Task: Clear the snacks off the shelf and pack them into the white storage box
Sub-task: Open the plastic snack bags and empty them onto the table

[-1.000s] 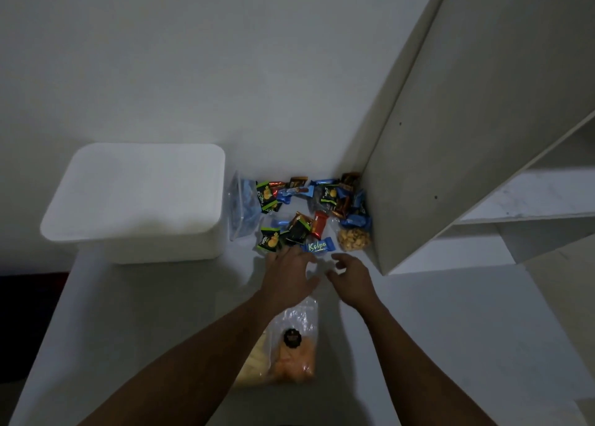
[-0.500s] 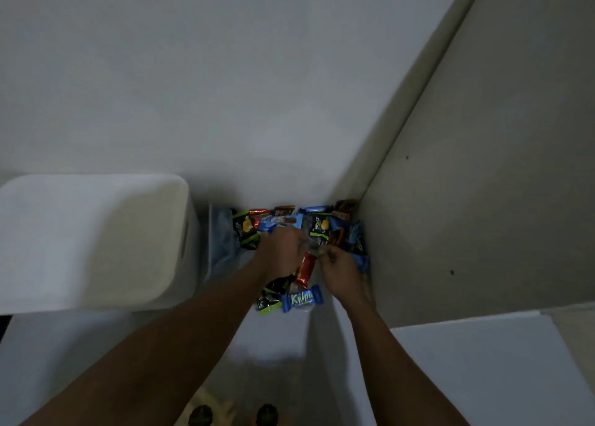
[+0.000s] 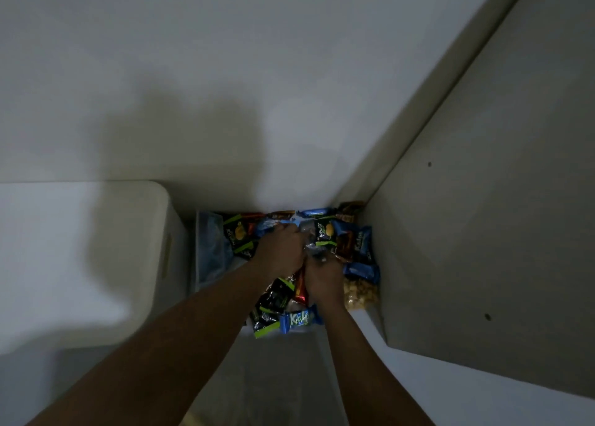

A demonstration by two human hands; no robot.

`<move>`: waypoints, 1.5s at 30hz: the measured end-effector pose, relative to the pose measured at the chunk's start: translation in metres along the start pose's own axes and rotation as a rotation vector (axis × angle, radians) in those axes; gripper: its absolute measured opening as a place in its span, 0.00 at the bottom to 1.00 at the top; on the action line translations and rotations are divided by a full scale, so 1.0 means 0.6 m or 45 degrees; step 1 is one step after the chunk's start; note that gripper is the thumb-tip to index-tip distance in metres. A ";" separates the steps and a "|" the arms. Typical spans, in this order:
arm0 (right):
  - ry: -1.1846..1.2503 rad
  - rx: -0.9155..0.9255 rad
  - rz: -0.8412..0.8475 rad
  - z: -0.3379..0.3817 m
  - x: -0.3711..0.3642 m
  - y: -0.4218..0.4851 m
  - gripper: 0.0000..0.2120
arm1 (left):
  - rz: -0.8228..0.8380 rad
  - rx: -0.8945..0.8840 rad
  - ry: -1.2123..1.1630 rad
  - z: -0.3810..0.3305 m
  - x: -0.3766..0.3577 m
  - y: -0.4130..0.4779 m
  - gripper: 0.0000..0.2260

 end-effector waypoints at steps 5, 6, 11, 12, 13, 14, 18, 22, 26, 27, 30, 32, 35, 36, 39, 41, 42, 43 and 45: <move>0.381 -0.078 -0.223 0.005 0.012 0.004 0.21 | -0.133 0.055 -0.151 0.018 0.011 -0.003 0.14; 0.445 -0.082 -0.247 0.004 0.014 0.010 0.20 | -0.128 0.069 -0.198 0.019 0.011 -0.003 0.14; 0.551 -0.115 -0.366 0.003 0.035 0.014 0.18 | -0.106 0.206 -0.464 0.035 0.001 0.000 0.08; 0.572 -0.099 -0.393 0.002 0.040 0.017 0.19 | -0.118 0.210 -0.562 0.037 -0.003 0.002 0.11; 0.598 -0.085 -0.415 0.006 0.047 0.015 0.19 | -0.117 0.218 -0.658 0.039 -0.006 0.002 0.17; 0.633 -0.080 -0.430 0.006 0.048 0.016 0.19 | -0.127 0.224 -0.759 0.039 -0.005 0.002 0.23; 0.706 -0.070 -0.426 0.012 0.049 0.003 0.26 | -0.204 0.241 -0.920 0.048 0.009 -0.005 0.31; 0.862 -0.093 -0.342 0.011 0.043 -0.010 0.28 | -0.229 0.247 -0.925 0.062 0.012 -0.011 0.31; 0.835 0.006 -0.246 0.030 0.046 -0.018 0.21 | -0.216 0.243 -1.001 0.084 -0.025 -0.008 0.30; 0.828 0.046 -0.227 0.040 0.049 -0.023 0.20 | -0.239 0.245 -1.009 0.081 -0.018 -0.012 0.29; 0.828 0.190 -0.179 0.074 0.064 -0.044 0.18 | -0.343 0.242 -1.076 0.052 0.041 -0.048 0.25; 0.779 0.303 -0.179 0.097 0.078 -0.065 0.16 | -0.403 0.248 -1.175 0.036 0.070 -0.068 0.17; 0.652 0.455 -0.215 0.132 0.097 -0.100 0.14 | -0.452 0.300 -1.264 0.022 0.111 -0.097 0.13; 0.614 0.500 -0.226 0.142 0.103 -0.111 0.15 | -0.468 0.295 -1.268 0.018 0.125 -0.106 0.12; 0.522 0.585 -0.256 0.169 0.117 -0.154 0.23 | -0.507 0.260 -1.240 0.004 0.166 -0.137 0.12; 0.547 0.626 -0.258 0.187 0.129 -0.190 0.30 | -0.555 0.239 -1.185 -0.002 0.194 -0.162 0.15; 0.580 0.647 -0.255 0.197 0.136 -0.208 0.32 | -0.598 0.235 -1.150 -0.005 0.210 -0.177 0.15; 0.621 0.659 -0.237 0.207 0.143 -0.228 0.32 | -0.651 0.236 -1.127 -0.005 0.225 -0.191 0.16; 0.727 0.688 -0.165 0.229 0.152 -0.267 0.29 | -0.731 0.181 -1.145 -0.013 0.256 -0.220 0.17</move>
Point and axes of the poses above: each hand's wrist, its own y-axis towards the middle knuckle, its own x-axis out of the back of the hand, z = x × y, the point moved 9 cm from there along y, towards the middle knuckle, and after that the axes turned 7 degrees about -x, right-handed, at the moved point
